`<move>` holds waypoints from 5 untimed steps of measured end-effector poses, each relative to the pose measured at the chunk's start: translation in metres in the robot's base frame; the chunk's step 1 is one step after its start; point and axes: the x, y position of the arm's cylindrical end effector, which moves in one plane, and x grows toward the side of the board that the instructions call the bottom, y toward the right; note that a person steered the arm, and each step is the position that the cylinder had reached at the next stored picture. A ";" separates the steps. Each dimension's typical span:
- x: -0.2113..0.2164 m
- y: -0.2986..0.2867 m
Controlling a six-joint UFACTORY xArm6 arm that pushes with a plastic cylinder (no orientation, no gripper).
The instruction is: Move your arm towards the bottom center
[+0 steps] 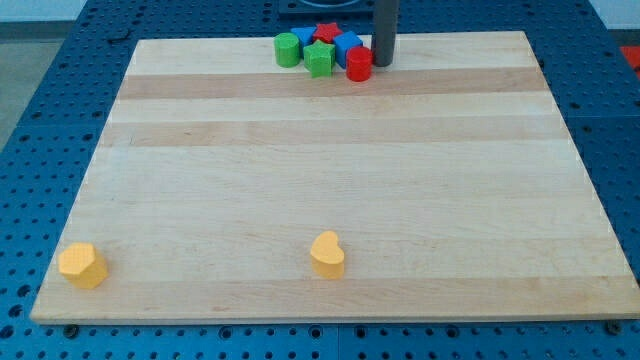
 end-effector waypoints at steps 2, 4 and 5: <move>0.001 0.025; 0.099 0.116; 0.161 0.151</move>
